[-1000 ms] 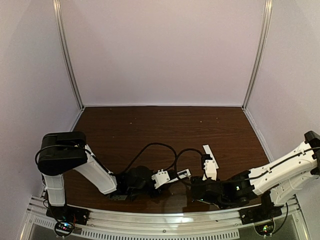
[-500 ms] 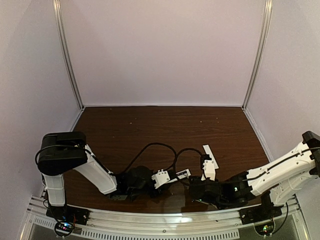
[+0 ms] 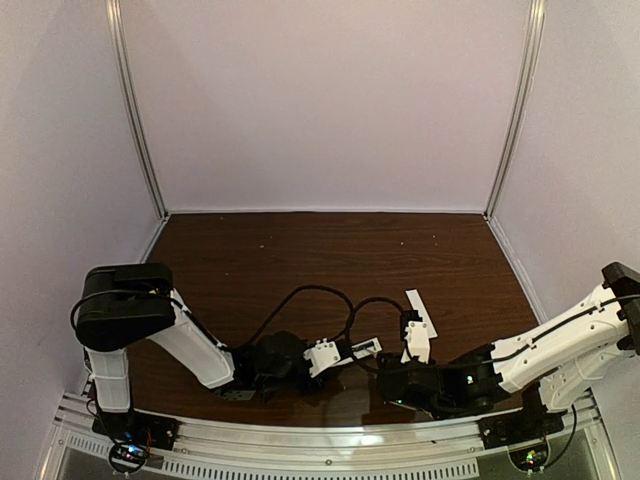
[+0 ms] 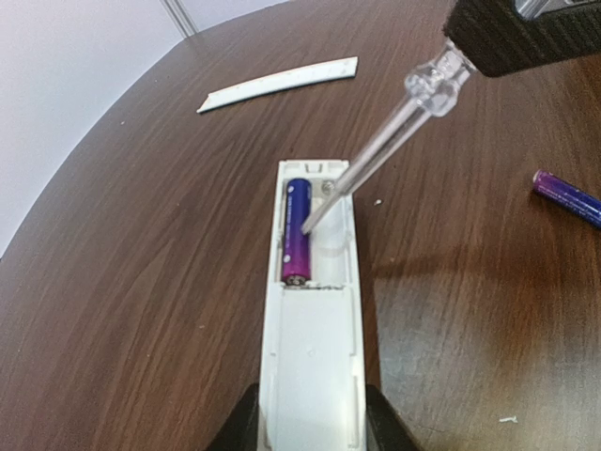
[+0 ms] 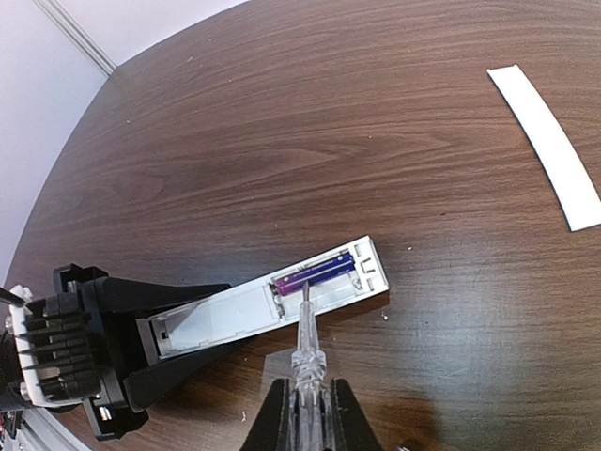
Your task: Unload the batteries from the remote control
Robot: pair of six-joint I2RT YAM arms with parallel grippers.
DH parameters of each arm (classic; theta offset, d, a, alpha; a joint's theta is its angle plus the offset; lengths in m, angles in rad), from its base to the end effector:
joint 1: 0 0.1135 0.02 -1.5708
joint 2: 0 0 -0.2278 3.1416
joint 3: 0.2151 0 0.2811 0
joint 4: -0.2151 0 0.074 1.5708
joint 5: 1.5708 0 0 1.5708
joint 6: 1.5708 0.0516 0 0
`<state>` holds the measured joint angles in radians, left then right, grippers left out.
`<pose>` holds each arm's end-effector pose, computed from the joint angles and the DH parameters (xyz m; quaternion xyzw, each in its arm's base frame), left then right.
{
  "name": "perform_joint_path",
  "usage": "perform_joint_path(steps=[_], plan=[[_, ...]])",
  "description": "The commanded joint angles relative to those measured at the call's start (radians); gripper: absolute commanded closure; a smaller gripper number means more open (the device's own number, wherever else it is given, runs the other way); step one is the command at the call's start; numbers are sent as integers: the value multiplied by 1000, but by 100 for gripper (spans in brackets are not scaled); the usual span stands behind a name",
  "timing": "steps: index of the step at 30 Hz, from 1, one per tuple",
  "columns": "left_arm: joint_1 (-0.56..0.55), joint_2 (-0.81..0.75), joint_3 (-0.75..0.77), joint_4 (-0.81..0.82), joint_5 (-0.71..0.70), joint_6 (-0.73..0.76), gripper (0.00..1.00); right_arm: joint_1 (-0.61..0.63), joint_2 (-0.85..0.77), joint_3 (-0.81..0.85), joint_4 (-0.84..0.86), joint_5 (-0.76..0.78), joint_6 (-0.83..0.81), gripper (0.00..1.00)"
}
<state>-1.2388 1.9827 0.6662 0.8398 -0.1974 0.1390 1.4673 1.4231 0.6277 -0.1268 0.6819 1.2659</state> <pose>0.1233 -0.3267 0.0144 0.5007 0.6887 -0.1988 0.4853 0.0624 0.2855 0.0938 0.0162 0.8995 0.2298 0.3713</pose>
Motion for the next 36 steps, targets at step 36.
perform_joint_path(steps=[36], plan=[[-14,39,19,-13,41,-1,100,-16,30,-79,172,70,43,100]])
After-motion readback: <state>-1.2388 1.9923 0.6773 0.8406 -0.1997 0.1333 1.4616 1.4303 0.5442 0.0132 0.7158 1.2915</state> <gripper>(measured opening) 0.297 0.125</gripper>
